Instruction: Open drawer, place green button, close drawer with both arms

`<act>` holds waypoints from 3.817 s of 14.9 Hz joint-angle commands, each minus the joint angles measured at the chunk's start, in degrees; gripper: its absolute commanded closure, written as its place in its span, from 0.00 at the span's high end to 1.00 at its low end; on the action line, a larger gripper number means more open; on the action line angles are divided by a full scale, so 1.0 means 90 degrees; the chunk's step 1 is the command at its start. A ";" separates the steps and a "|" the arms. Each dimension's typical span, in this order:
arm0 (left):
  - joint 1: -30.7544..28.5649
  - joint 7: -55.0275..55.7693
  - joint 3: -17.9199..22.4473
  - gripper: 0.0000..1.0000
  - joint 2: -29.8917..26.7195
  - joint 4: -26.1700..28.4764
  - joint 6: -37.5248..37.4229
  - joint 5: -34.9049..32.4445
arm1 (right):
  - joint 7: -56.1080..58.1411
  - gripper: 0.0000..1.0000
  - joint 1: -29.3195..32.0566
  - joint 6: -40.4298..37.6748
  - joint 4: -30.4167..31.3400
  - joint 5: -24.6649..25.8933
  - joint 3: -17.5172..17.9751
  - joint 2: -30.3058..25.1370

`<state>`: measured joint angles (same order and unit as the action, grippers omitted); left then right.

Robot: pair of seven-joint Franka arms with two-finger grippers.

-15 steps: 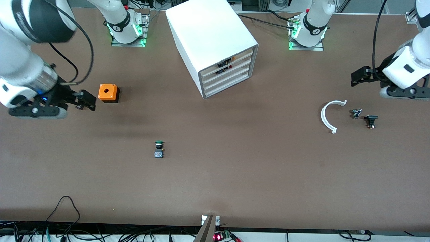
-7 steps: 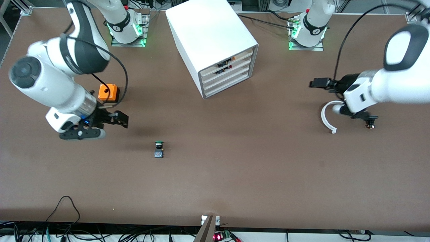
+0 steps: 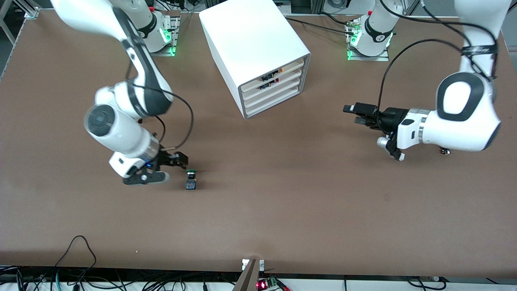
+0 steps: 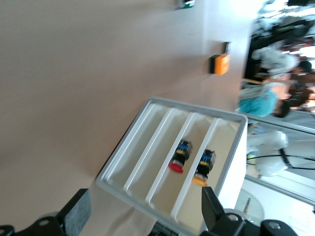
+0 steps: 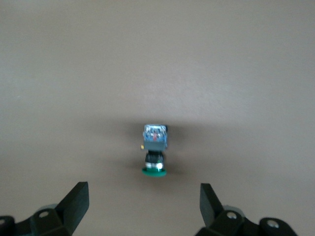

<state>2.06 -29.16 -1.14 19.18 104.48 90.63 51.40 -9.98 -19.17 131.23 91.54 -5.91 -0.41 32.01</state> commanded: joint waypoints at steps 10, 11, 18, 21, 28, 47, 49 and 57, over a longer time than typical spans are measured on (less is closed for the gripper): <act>0.0123 -0.3781 -0.0985 0.80 0.0729 0.2649 0.1248 0.2512 | -0.0149 1.00 -0.0086 0.1903 -0.0201 -0.0086 -0.0033 0.1501; 0.0123 -0.3859 -0.1103 0.80 0.0778 0.2659 0.1364 0.2560 | -0.0324 1.00 -0.0086 0.1904 -0.0201 -0.0066 -0.0033 0.1540; 0.0133 -0.4446 -0.1582 0.70 0.1208 0.2815 0.1940 0.2805 | -0.0571 0.86 -0.0243 0.1943 -0.0318 0.0002 -0.0082 0.1697; 0.0133 -0.4748 -0.1816 0.63 0.1325 0.2932 0.2097 0.3009 | -0.0522 0.68 -0.0243 0.1933 -0.0395 0.0032 -0.0091 0.1697; 0.0182 -0.5159 -0.2012 0.45 0.1638 0.2952 0.2098 0.3176 | -0.0531 0.20 -0.0204 0.1943 -0.0396 0.0402 -0.0101 0.1746; 0.0055 -0.4410 -0.1545 0.00 0.1775 0.1733 0.2049 0.2787 | -0.1301 0.00 -0.0330 -0.2156 -0.2805 0.0452 -0.0316 0.1355; 0.0055 -0.3911 -0.1330 0.00 0.1785 0.1333 0.2049 0.2309 | -0.1749 0.00 -0.0398 -0.2800 -0.3245 0.0442 -0.0306 0.1355; -0.0111 -0.3684 -0.1075 1.00 0.2078 0.0638 0.2039 0.1770 | -0.4511 0.00 -0.1110 -0.3984 -0.3628 0.0413 -0.0258 0.1004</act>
<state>1.89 -64.29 -10.71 36.99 112.84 108.98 68.71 -42.85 -27.02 97.86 59.36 -2.90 -2.75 42.02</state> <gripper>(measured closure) 0.793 0.590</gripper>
